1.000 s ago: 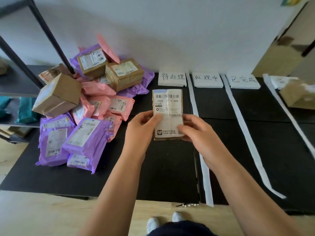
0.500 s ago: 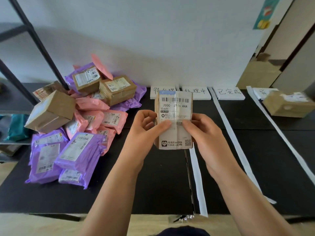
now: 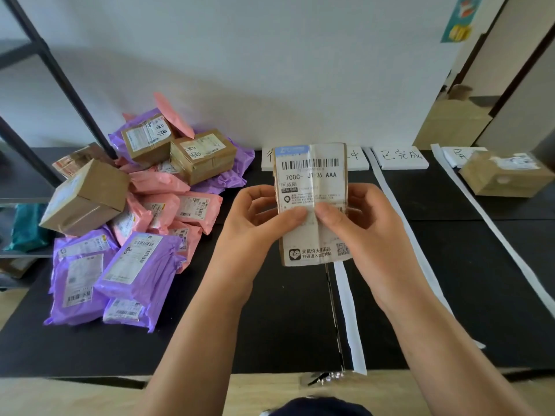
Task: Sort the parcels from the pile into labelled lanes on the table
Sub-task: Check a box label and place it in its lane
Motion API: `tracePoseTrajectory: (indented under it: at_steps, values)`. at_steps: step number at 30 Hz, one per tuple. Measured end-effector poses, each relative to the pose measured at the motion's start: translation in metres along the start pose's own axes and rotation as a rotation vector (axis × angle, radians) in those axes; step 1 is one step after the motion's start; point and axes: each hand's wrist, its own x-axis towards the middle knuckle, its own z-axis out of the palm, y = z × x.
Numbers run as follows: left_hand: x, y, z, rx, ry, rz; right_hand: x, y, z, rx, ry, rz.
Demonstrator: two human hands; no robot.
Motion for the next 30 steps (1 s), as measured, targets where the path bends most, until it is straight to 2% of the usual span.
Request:
tracePoseTrajectory:
  at_steps: [13,30]
  values:
    - [0.0,0.005,0.006,0.061,0.041,0.036,0.002,-0.011,-0.007,0.14,-0.012,0.065]
    - [-0.006,0.02,0.018,0.182,0.079,0.08,0.001,-0.008,-0.015,-0.025,0.01,-0.067]
